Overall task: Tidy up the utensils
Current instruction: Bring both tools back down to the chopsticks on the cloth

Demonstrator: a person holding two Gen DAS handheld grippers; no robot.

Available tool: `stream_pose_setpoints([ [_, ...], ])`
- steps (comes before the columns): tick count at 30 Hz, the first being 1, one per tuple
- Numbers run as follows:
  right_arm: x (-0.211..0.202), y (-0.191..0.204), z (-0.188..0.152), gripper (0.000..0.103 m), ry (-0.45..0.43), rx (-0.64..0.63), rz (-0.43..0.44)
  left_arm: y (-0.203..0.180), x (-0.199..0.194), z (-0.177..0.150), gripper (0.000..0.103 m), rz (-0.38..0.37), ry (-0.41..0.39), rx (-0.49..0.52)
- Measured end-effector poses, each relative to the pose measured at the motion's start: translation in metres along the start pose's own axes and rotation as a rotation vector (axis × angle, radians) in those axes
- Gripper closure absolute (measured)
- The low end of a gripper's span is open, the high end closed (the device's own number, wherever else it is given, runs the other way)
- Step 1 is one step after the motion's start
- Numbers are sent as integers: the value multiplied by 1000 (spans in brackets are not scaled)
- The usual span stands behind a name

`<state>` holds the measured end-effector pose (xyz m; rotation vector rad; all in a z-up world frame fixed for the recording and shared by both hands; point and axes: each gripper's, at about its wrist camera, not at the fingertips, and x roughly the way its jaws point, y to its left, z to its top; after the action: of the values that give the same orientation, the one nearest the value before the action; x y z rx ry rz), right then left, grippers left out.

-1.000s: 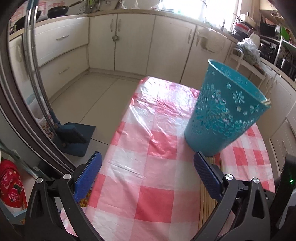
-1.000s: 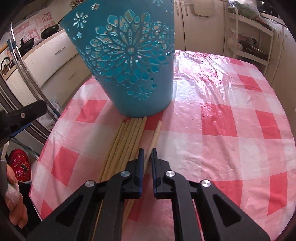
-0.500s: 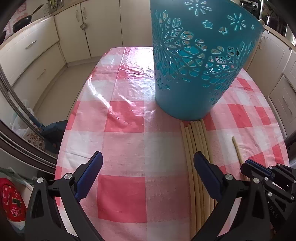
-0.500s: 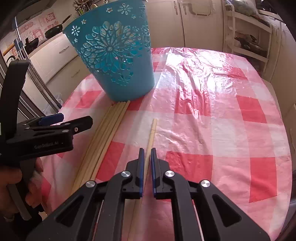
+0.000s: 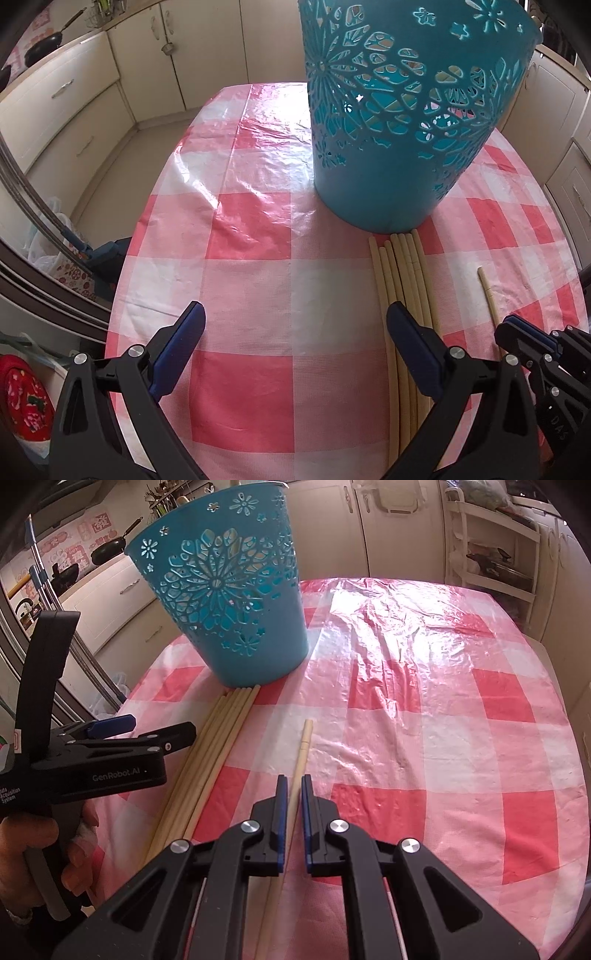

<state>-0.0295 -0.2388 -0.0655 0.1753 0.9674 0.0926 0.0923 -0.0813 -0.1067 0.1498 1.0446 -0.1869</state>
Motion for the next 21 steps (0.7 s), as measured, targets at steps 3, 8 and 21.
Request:
stream_pose_setpoints([
  [3,0,-1,0,94,-1,2,4,-1,0,0,8,6,-3,3],
  [8,-1,0,-1,88,-5,-1,12,-1,2,0,8,-6,-1,6],
  [21,0,5,-1,80,-9,-6,23,-11,4,7,29,-15,-1,35],
])
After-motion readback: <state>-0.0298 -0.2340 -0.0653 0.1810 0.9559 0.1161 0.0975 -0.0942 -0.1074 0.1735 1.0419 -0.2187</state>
